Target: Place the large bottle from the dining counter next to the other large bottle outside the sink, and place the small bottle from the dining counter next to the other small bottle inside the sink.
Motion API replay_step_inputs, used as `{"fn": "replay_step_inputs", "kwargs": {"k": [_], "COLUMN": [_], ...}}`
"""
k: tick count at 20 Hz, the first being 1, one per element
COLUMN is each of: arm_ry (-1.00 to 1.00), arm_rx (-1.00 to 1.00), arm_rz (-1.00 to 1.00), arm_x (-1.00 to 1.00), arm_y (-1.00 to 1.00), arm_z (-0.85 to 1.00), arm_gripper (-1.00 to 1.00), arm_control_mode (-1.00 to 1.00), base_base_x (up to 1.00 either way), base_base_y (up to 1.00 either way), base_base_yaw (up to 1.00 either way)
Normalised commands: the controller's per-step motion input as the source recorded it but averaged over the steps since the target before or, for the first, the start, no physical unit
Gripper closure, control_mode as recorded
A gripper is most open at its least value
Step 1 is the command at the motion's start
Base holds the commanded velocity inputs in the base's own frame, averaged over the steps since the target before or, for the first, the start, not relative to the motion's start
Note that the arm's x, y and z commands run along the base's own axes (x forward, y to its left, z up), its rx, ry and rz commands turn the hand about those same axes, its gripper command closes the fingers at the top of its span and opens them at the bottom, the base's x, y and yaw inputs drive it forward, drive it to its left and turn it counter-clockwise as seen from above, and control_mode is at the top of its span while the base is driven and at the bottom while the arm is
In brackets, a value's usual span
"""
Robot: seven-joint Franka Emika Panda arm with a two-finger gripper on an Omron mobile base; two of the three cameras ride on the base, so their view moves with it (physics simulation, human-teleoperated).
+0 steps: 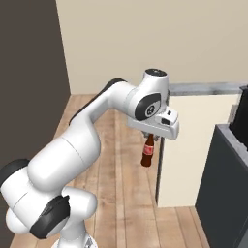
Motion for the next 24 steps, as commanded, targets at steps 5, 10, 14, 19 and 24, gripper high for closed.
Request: {"fn": "replay_step_inputs", "kwargs": {"k": [5, 10, 14, 19, 24], "arm_ry": [0.00, 0.00, 0.00, 0.00, 0.00], "arm_rx": [0.00, 0.00, 0.00, 0.00, 0.00], "arm_rz": [0.00, 0.00, 0.00, 0.00, 0.00], "arm_x": [0.00, 0.00, 0.00, 0.00, 0.00], "arm_y": [0.00, 0.00, 0.00, 0.00, 0.00], "arm_z": [0.00, 0.00, 0.00, 0.00, 0.00], "arm_gripper": [1.00, 1.00, 1.00, 1.00, 1.00], "arm_control_mode": [1.00, 1.00, 1.00, 1.00, 1.00], "base_base_x": [-0.42, -0.86, -0.98, -0.30, -0.13], "base_base_y": [-0.29, -0.40, -0.56, -0.43, -0.17], "base_base_yaw": [0.19, 0.10, 0.04, 0.19, 0.24]}}
